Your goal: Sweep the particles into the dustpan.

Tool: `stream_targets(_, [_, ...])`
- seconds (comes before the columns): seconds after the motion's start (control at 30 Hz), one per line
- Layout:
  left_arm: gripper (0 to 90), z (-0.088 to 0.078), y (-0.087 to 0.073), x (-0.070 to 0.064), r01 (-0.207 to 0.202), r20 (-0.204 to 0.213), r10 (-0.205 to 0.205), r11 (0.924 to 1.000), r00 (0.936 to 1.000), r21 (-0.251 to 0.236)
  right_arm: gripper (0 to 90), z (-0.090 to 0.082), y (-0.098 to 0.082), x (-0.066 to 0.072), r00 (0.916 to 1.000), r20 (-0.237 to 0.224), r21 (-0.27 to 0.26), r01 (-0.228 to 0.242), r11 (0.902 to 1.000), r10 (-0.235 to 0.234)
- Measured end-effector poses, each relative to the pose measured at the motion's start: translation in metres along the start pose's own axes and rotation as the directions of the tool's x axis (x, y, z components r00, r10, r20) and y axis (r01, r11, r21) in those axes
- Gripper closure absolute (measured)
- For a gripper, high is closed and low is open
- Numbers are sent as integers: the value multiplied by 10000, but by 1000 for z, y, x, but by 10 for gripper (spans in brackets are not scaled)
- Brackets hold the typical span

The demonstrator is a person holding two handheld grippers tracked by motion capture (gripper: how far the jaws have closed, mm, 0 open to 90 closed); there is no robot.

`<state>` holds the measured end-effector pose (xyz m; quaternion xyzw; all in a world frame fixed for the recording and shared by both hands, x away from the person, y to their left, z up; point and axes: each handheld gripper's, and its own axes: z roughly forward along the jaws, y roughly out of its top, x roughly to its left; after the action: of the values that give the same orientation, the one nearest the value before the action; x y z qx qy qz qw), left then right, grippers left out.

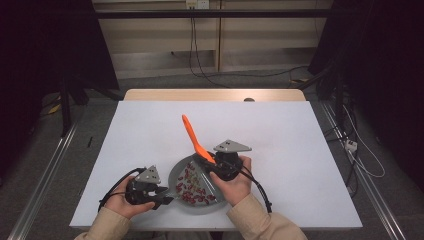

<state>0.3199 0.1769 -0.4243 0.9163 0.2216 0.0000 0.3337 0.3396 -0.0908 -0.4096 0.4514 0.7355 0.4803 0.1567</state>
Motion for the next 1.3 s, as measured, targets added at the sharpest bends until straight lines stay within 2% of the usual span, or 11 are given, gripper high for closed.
stream_targets(0.17, [631,0,0,0,23,-14,-23,10000,10000,41,711,-8,7,-15,9991,399,-210,120,9997,-112])
stream_targets(0.23, [631,0,0,0,11,-15,-11,10000,10000,18,711,-9,7,-20,9977,619,-157,269,9995,-259])
stream_targets(0.4, [630,0,-1,1,66,37,-66,10000,10000,-2,711,-9,0,-37,9939,1082,22,205,9998,-206])
stream_targets(0.63, [628,1,-2,2,54,40,-54,10000,10000,13,711,-10,-6,-51,9927,1196,232,98,9997,-125])
stream_targets(0.77, [626,4,-1,-1,163,-177,-165,9998,9997,-80,711,-11,-9,-51,9929,1171,339,174,9993,-213])
stream_targets(0.8, [626,5,0,-1,12,-250,-14,10000,9997,-44,711,-11,-9,-51,9925,1203,324,183,9993,-221])
stream_targets(0.87, [626,6,1,-2,29,-284,-30,10000,9996,-14,711,-10,-11,-51,9918,1260,356,179,9992,-223])
stream_targets(0.93, [626,8,2,-2,145,-319,-150,9998,9994,-135,711,-7,-13,-48,9908,1303,513,290,9983,-355])
stream_targets(1.1, [626,11,4,-2,317,-303,-323,9993,9990,-201,709,0,-18,-34,9953,869,521,375,9979,-419])
stream_targets(1.17, [624,11,4,-2,252,-300,-256,9996,9992,-129,708,1,-17,-29,9944,891,572,525,9970,-575])
stream_targets(1.3, [621,17,6,-4,174,-426,-174,9998,9989,-12,710,0,-16,-33,9952,876,528,397,9978,-442])
